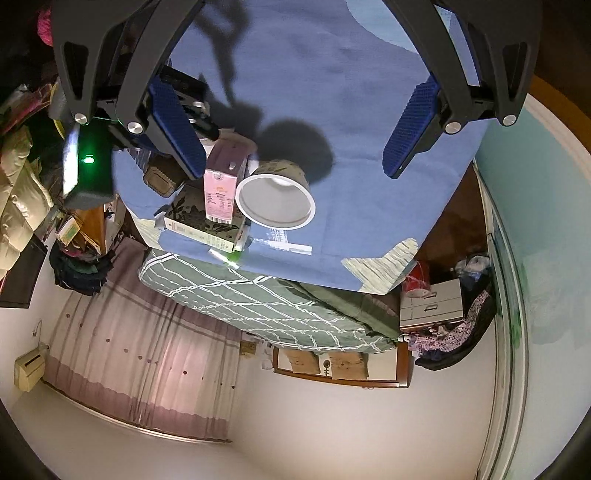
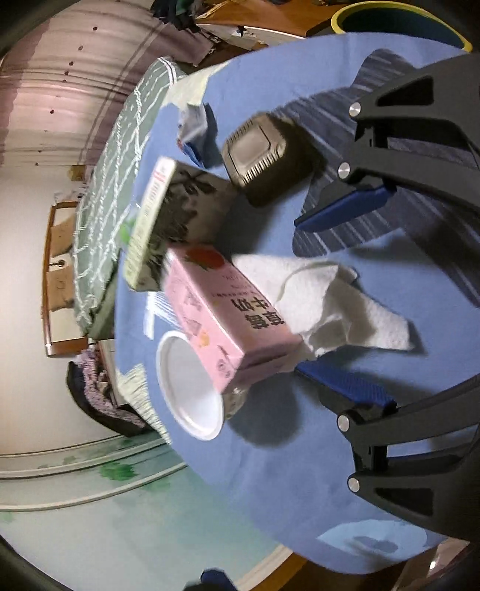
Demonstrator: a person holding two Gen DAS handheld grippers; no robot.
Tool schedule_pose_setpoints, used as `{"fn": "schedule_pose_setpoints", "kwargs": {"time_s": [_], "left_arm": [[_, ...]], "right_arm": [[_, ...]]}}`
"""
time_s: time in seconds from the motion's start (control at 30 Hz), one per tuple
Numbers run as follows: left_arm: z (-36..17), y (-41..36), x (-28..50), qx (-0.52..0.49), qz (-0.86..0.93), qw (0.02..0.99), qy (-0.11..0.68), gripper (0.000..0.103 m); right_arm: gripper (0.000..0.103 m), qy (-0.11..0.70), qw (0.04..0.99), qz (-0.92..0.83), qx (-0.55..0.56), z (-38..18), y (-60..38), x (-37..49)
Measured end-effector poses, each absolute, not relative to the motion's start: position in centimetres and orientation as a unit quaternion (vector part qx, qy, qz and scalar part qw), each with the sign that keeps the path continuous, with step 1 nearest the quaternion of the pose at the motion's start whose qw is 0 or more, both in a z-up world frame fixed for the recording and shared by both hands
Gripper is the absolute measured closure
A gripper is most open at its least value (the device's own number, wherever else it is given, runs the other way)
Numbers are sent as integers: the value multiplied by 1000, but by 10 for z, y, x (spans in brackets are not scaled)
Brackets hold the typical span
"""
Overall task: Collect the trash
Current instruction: 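Grasp the white tissue beside the pink carton with the right tool, then carry the tissue over the yellow bin and open the right tool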
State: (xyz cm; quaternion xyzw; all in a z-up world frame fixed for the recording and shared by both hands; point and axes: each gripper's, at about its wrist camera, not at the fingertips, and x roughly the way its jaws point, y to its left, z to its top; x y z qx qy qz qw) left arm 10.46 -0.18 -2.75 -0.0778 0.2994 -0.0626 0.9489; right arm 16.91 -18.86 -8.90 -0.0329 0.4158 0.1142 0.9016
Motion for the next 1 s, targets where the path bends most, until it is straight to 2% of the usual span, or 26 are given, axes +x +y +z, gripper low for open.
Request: {"fn": "schedule_pose_setpoints", "kwargs": {"time_s": [0.07, 0.1, 0.13, 0.2, 0.23, 0.27, 0.3, 0.73, 1.0], "left_arm": [[-27, -2, 105, -78, -62, 949, 300, 8], [-29, -2, 105, -79, -62, 948, 301, 8], [-29, -2, 106, -80, -62, 948, 302, 8], [-31, -2, 107, -83, -63, 946, 306, 8], [-32, -2, 108, -83, -63, 946, 307, 8], [-32, -1, 107, -84, -63, 946, 307, 8], [-33, -1, 107, -84, -63, 946, 308, 8], [-34, -18, 104, -73, -75, 945, 310, 8], [-38, -38, 104, -59, -90, 942, 318, 8]], "right_arm": [[34, 424, 898, 113, -36, -95, -186, 174], [38, 429, 896, 114, -36, -97, -185, 175], [46, 433, 894, 115, -34, -99, -185, 175], [76, 444, 887, 125, -22, -102, -189, 175], [82, 440, 889, 124, -19, -101, -191, 174], [93, 433, 893, 121, -19, -97, -195, 170], [96, 428, 895, 121, -17, -95, -197, 168], [98, 364, 921, 134, 37, -47, -249, 102], [98, 349, 931, 86, 66, -42, -293, 82]]}}
